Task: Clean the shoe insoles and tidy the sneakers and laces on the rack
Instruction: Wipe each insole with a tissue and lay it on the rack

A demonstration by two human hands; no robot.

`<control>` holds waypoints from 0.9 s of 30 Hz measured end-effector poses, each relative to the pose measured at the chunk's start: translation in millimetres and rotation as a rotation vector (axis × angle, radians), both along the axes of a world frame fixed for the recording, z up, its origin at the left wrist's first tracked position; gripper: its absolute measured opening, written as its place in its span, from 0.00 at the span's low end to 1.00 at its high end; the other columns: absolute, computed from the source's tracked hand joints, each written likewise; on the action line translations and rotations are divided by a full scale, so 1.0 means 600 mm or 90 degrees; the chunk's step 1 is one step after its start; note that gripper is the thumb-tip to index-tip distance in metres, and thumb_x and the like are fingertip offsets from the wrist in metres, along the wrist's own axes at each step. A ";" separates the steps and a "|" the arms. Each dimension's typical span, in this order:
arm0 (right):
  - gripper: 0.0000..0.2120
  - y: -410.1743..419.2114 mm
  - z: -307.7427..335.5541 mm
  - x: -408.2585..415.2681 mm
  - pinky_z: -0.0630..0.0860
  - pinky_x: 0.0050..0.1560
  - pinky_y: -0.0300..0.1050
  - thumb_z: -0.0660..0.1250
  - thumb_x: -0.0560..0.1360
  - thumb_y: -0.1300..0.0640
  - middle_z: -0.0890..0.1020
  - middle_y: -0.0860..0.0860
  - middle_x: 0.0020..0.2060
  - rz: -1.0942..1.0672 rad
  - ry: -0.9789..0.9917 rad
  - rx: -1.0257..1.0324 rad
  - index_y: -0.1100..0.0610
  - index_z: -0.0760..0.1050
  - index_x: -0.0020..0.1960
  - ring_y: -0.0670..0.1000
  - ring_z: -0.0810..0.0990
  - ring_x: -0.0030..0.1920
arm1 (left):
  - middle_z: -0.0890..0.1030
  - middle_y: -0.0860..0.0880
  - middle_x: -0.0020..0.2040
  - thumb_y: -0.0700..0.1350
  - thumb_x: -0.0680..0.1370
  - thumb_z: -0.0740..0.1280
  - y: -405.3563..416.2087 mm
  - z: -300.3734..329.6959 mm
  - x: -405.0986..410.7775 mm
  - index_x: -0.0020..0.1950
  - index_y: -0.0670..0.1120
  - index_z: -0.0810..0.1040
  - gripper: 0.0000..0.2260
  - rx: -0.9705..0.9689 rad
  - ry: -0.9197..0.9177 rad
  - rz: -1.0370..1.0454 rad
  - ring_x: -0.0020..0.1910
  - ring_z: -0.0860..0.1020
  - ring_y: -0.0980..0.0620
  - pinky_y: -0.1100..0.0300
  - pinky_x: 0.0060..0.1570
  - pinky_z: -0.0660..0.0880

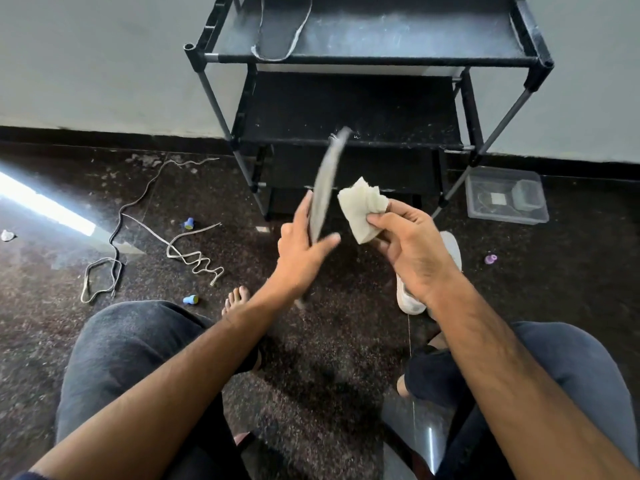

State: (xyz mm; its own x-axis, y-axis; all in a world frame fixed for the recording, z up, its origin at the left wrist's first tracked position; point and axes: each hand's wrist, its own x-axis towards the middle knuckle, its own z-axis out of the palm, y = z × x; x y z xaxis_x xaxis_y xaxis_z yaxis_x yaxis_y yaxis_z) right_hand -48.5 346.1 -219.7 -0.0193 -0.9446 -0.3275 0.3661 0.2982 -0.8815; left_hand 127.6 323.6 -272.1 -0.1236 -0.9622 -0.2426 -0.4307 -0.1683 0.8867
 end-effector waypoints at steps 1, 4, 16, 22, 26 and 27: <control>0.11 0.001 -0.001 0.005 0.81 0.57 0.47 0.65 0.79 0.67 0.84 0.57 0.54 0.007 -0.055 0.020 0.62 0.81 0.58 0.52 0.83 0.55 | 0.65 0.49 0.57 0.57 0.76 0.71 0.007 -0.005 -0.002 0.82 0.64 0.50 0.40 -0.011 -0.132 -0.044 0.57 0.66 0.49 0.52 0.60 0.67; 0.12 0.002 -0.009 0.011 0.82 0.56 0.49 0.65 0.80 0.66 0.83 0.60 0.60 -0.003 -0.053 0.050 0.62 0.80 0.62 0.53 0.83 0.57 | 0.61 0.51 0.60 0.62 0.76 0.71 0.030 -0.013 -0.009 0.82 0.65 0.45 0.43 0.009 -0.271 -0.122 0.63 0.63 0.46 0.46 0.65 0.63; 0.14 -0.002 -0.008 -0.011 0.82 0.48 0.47 0.61 0.79 0.66 0.83 0.60 0.51 0.058 0.000 0.104 0.66 0.80 0.61 0.54 0.82 0.49 | 0.81 0.45 0.66 0.49 0.75 0.71 -0.004 0.026 0.006 0.74 0.47 0.71 0.28 0.167 0.406 0.018 0.64 0.80 0.46 0.48 0.61 0.78; 0.09 -0.006 -0.015 -0.015 0.78 0.51 0.43 0.65 0.79 0.63 0.83 0.52 0.50 -0.001 0.422 -0.071 0.54 0.82 0.51 0.47 0.80 0.49 | 0.82 0.40 0.61 0.34 0.80 0.65 -0.001 0.035 0.011 0.73 0.43 0.73 0.20 0.220 0.538 0.025 0.57 0.82 0.43 0.46 0.57 0.81; 0.10 0.001 0.003 -0.033 0.74 0.48 0.28 0.69 0.79 0.63 0.80 0.46 0.50 -0.139 0.631 -0.236 0.53 0.83 0.58 0.38 0.78 0.48 | 0.84 0.44 0.58 0.31 0.82 0.61 0.002 0.033 0.008 0.72 0.45 0.74 0.20 0.228 0.507 0.015 0.55 0.83 0.46 0.52 0.51 0.82; 0.10 0.002 0.007 -0.028 0.75 0.48 0.28 0.70 0.79 0.63 0.81 0.46 0.49 -0.139 0.631 -0.268 0.55 0.83 0.59 0.38 0.79 0.48 | 0.84 0.43 0.58 0.31 0.82 0.61 0.004 0.032 0.005 0.72 0.46 0.74 0.20 0.227 0.503 0.004 0.55 0.83 0.46 0.52 0.51 0.82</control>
State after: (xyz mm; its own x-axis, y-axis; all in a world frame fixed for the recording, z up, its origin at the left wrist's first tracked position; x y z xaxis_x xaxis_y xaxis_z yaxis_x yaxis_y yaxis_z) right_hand -65.2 347.6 -215.6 -0.2764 -0.9212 0.2739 -0.5529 -0.0807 -0.8293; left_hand 130.5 326.1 -252.8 -0.3789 -0.8460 -0.3750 0.2915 -0.4937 0.8193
